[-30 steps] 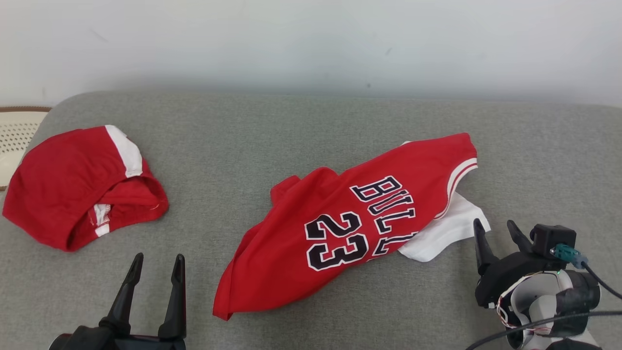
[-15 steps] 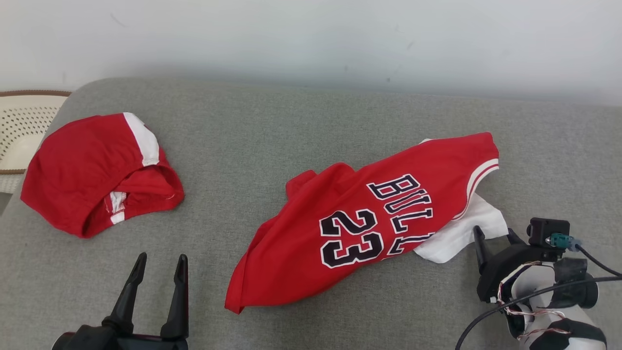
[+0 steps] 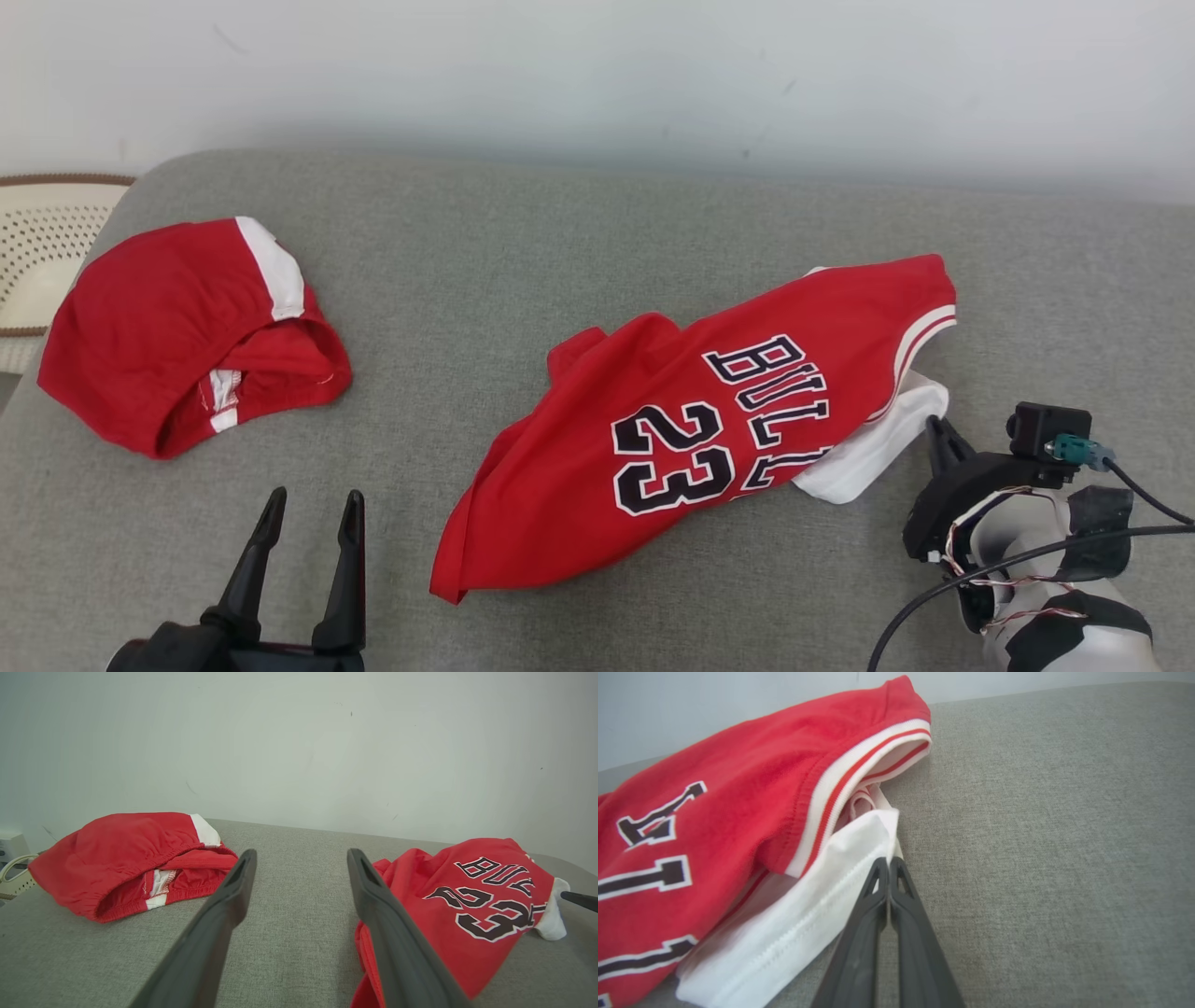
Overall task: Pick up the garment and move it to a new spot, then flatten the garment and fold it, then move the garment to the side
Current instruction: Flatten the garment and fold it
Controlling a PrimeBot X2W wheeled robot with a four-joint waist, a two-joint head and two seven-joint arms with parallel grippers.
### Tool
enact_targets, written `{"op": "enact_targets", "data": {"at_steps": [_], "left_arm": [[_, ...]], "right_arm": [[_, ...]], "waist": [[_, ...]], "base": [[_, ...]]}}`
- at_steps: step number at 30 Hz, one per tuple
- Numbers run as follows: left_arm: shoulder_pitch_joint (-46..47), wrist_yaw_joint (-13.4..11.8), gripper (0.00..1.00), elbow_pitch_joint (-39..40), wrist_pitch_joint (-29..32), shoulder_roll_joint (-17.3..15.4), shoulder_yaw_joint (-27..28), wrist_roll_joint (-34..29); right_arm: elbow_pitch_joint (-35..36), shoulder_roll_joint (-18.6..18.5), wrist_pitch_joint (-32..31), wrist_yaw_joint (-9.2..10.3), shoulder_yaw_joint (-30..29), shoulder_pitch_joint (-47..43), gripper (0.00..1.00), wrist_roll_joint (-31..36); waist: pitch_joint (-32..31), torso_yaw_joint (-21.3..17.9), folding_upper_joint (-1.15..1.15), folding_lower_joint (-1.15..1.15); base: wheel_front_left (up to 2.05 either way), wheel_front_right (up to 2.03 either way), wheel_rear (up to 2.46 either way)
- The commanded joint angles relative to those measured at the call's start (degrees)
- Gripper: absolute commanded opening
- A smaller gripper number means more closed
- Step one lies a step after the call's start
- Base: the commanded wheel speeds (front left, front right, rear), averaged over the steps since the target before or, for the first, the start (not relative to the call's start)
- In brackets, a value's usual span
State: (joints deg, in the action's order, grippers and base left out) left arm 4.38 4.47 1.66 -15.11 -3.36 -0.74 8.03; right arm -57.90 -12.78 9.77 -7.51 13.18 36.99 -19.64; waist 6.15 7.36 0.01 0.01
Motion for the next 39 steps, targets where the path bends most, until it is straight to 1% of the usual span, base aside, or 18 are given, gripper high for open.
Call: {"op": "enact_targets", "data": {"at_steps": [1, 5, 10, 15, 16, 17, 23, 26, 30, 34, 37, 38, 39], "left_arm": [[-0.8, 0.3, 1.00, -0.2, -0.2, 0.0, 0.2, -0.2], [-1.6, 0.3, 1.00, -0.6, -0.2, 0.2, 0.2, -0.3], [-2.7, 0.0, 1.00, -1.0, -0.2, 0.3, 0.2, -0.4], [-3.5, -0.3, 1.00, -1.0, -0.2, 0.4, 0.3, -0.2], [-3.4, -0.3, 1.00, -1.0, -0.1, 0.4, 0.3, -0.2], [-3.4, -0.4, 1.00, -0.9, -0.2, 0.4, 0.5, -0.3], [-3.1, -0.5, 1.00, -1.4, -0.2, 0.4, 0.2, -0.5], [-3.0, -0.5, 1.00, -1.6, -0.2, 0.5, 0.0, -0.4], [-3.1, -0.8, 1.00, -1.8, -0.2, 0.5, -0.1, 0.1], [-3.4, -0.9, 1.00, -1.9, -0.2, 0.5, -0.1, 0.4], [-3.2, -0.9, 1.00, -2.0, -0.1, 0.5, -0.1, 0.5], [-3.2, -0.9, 1.00, -2.0, -0.1, 0.5, -0.1, 0.5], [-3.2, -0.9, 1.00, -2.1, -0.1, 0.5, -0.1, 0.5]], "right_arm": [[0.5, 0.4, 0.5, 0.04, 0.6, -0.6, 0.00, -0.8], [3.5, -0.2, 0.5, 0.04, 3.5, -2.5, 0.00, -4.7], [10.9, -2.0, -1.7, 0.04, 6.3, -6.1, 0.00, -9.7], [23.2, -4.4, -5.5, 0.04, 7.4, -10.9, 0.00, -13.6], [29.1, -5.2, -8.0, 0.04, 7.2, -12.7, 0.00, -15.3], [32.1, -5.8, -9.1, 0.04, 6.9, -13.2, 0.00, -15.7], [47.7, -6.8, -16.1, 0.04, 1.9, -16.2, 0.00, -17.0], [54.4, -6.4, -19.8, 0.04, -1.5, -17.7, 0.00, -16.3], [62.3, -4.7, -24.7, 0.04, -6.3, -20.5, 0.00, -15.3], [67.7, -2.2, -29.2, 0.04, -10.2, -24.9, 0.00, -13.5], [69.8, -0.2, -32.0, 0.04, -12.5, -28.7, 0.00, -12.2], [69.8, -0.2, -32.0, 0.04, -12.5, -28.7, 0.00, -12.2], [70.3, 0.5, -32.8, 0.04, -13.3, -30.1, 0.00, -12.0]], "waist": [[-0.6, -0.5, -0.01, -0.01], [-1.8, -1.8, -0.01, -0.01], [-3.1, -3.7, -0.01, -0.01], [-3.2, -5.8, -0.01, -0.01], [-3.1, -6.6, -0.01, -0.01], [-3.0, -6.9, -0.01, -0.01], [-3.3, -7.8, -0.01, -0.01], [-3.5, -7.6, -0.01, -0.01], [-3.5, -7.1, -0.01, -0.01], [-3.5, -6.8, -0.01, -0.01], [-3.4, -6.6, -0.01, -0.01], [-3.4, -6.6, -0.01, -0.01], [-3.4, -6.5, -0.01, -0.01]], "base": [[0.00, 0.00, 0.00], [0.00, 0.00, 0.00], [0.00, 0.00, 0.00], [0.00, 0.00, 0.00], [0.00, 0.00, 0.00], [0.00, 0.00, 0.00], [0.00, 0.00, 0.00], [0.00, 0.00, 0.00], [0.00, 0.00, 0.00], [0.00, 0.00, 0.00], [0.00, 0.00, 0.00], [0.00, 0.00, 0.00], [0.00, 0.00, 0.00]]}}
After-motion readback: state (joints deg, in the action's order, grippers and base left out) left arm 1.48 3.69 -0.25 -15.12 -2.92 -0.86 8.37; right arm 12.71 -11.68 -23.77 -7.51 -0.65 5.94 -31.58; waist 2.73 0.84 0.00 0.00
